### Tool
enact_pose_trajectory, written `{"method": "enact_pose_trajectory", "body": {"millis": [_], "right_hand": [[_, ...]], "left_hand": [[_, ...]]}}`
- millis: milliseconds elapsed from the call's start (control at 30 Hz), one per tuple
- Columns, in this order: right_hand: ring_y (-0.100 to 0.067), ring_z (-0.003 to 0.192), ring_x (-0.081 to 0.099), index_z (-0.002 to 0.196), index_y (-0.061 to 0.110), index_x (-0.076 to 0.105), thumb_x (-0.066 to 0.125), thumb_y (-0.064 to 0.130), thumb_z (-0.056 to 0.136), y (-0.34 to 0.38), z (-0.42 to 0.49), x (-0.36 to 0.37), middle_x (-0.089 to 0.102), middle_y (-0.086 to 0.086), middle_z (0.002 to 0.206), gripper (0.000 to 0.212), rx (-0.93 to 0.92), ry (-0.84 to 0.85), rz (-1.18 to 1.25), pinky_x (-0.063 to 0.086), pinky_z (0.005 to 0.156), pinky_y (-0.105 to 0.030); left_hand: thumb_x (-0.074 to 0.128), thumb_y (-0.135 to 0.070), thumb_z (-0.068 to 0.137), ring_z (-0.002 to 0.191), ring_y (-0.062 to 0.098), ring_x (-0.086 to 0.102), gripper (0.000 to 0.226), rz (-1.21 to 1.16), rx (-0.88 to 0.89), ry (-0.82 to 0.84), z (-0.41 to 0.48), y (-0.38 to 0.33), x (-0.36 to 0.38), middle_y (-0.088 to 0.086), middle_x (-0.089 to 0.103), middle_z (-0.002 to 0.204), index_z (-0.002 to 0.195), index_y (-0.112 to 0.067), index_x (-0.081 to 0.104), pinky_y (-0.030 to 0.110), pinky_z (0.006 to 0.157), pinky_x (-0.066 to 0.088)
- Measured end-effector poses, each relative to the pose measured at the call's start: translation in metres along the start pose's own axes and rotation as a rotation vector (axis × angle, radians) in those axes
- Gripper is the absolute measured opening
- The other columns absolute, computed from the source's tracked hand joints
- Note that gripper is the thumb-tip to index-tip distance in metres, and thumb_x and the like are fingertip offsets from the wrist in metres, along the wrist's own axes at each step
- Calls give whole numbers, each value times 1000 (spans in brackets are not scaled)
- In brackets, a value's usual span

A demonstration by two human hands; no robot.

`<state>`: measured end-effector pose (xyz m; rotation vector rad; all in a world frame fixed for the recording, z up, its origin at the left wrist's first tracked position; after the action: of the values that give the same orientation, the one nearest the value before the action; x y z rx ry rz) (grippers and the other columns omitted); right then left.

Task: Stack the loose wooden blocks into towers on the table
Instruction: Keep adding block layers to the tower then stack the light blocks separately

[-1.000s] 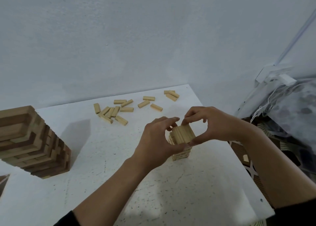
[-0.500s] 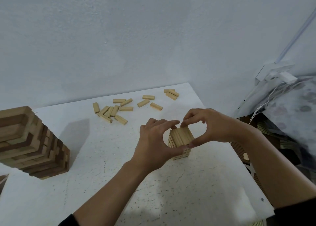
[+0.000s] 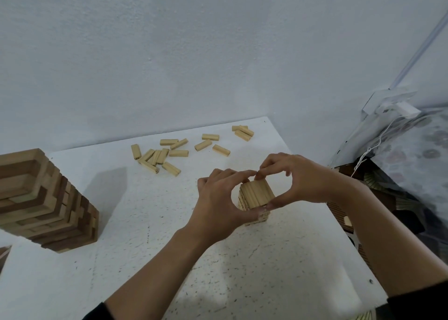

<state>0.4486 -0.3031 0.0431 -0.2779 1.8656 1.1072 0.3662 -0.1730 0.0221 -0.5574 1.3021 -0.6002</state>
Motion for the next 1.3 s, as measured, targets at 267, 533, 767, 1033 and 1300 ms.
{"method": "enact_pose_trajectory", "body": {"millis": [267, 533, 767, 1033, 1300], "right_hand": [[9, 119, 46, 124, 42, 65, 88, 45, 71, -4, -2, 2, 56, 32, 122, 57, 2, -3, 39, 37, 87, -17], [7, 123, 45, 135, 42, 57, 87, 50, 68, -8, -8, 5, 52, 33, 130, 74, 16, -26, 79, 42, 95, -19], [6, 127, 46, 134, 46, 56, 88, 49, 68, -19, -20, 7, 51, 34, 134, 73, 37, -84, 146, 45, 102, -30], [5, 126, 47, 129, 45, 60, 87, 47, 71, -18, -16, 9, 54, 32, 131, 65, 30, -100, 169, 46, 102, -33], [0, 125, 51, 130, 42, 60, 83, 52, 72, -7, -19, 2, 57, 27, 130, 62, 23, -138, 199, 48, 102, -36]], "left_hand": [[78, -68, 68, 112, 0, 48, 83, -18, -8, 3, 0, -1, -2, -25, 61, 118, 141, -40, 50, 40, 99, 33], [80, -67, 65, 112, -2, 48, 85, -35, -11, 0, -3, -1, 0, -26, 51, 120, 141, -47, 46, 31, 99, 29], [81, -69, 66, 112, -5, 50, 79, -105, -78, 0, -9, 11, -1, -26, 54, 118, 135, -44, 53, 34, 101, 32], [79, -69, 67, 115, -5, 49, 68, -108, -91, 8, -6, 11, 3, -26, 54, 118, 127, -43, 60, 32, 100, 27], [73, -79, 65, 116, -5, 50, 74, -125, -73, 51, -8, 10, -3, -27, 53, 119, 130, -49, 55, 42, 104, 38]]}}
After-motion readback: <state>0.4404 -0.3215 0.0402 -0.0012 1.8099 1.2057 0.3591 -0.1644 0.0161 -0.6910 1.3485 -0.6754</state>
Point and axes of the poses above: each hand's wrist, its own z-axis towards the middle knuckle, its own x-axis out of the palm, y = z × x, the point moved 9 cm from there along z, towards the middle knuckle
